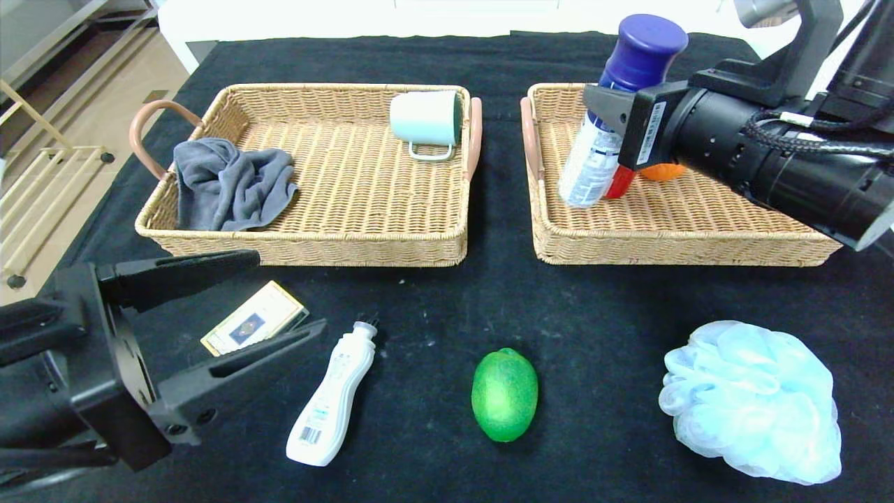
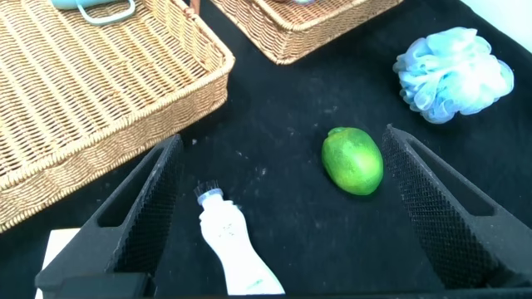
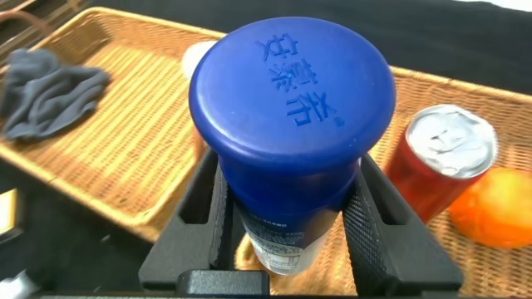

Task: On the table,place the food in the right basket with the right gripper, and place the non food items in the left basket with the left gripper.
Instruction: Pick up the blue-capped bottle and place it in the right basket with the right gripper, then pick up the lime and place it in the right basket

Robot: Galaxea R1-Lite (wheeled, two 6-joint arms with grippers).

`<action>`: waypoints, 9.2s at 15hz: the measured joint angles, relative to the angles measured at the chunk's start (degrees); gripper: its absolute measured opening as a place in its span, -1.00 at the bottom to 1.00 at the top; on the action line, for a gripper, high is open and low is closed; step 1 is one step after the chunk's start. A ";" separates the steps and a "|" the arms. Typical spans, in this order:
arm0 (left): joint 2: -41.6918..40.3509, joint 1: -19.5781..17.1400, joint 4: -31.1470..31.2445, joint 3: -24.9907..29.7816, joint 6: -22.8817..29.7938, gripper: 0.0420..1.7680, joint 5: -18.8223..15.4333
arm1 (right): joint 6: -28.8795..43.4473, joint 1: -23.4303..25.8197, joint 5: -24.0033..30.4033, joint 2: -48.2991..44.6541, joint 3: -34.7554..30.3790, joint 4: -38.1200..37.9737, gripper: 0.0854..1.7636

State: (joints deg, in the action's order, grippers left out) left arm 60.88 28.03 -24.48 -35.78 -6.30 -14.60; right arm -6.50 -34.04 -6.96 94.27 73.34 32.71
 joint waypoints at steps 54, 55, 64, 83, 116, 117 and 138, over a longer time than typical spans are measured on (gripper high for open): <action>-0.11 0.00 -0.07 0.09 -0.67 0.94 0.11 | 17.41 -19.74 -19.08 -9.02 -12.43 -30.48 0.90; -0.07 0.00 -0.07 0.12 -0.69 0.94 0.11 | 18.46 -21.09 -21.54 -7.61 -11.87 -30.67 0.90; -0.40 -0.06 -0.21 -0.16 -0.96 0.94 0.28 | 26.15 -27.82 -31.46 4.88 -6.64 -31.06 0.92; -1.32 -0.11 -0.22 -0.24 -0.96 0.94 0.20 | 31.05 -28.34 -32.95 13.03 -6.97 -30.89 0.93; -0.77 0.00 -0.05 0.26 -1.22 0.94 0.09 | 29.70 -20.78 -27.14 -3.01 -2.04 -46.79 0.26; -0.77 0.00 -0.07 0.28 -1.35 0.94 0.09 | 28.60 -19.41 -27.14 -4.14 -1.18 -47.58 0.26; -0.49 0.00 -0.07 0.56 -1.55 0.94 -0.06 | 13.99 16.41 -18.77 -8.06 6.38 -46.98 0.26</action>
State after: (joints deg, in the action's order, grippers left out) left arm 60.39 28.03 -24.55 -35.22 -7.85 -14.67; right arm 7.50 -17.63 -25.73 86.21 79.71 -14.28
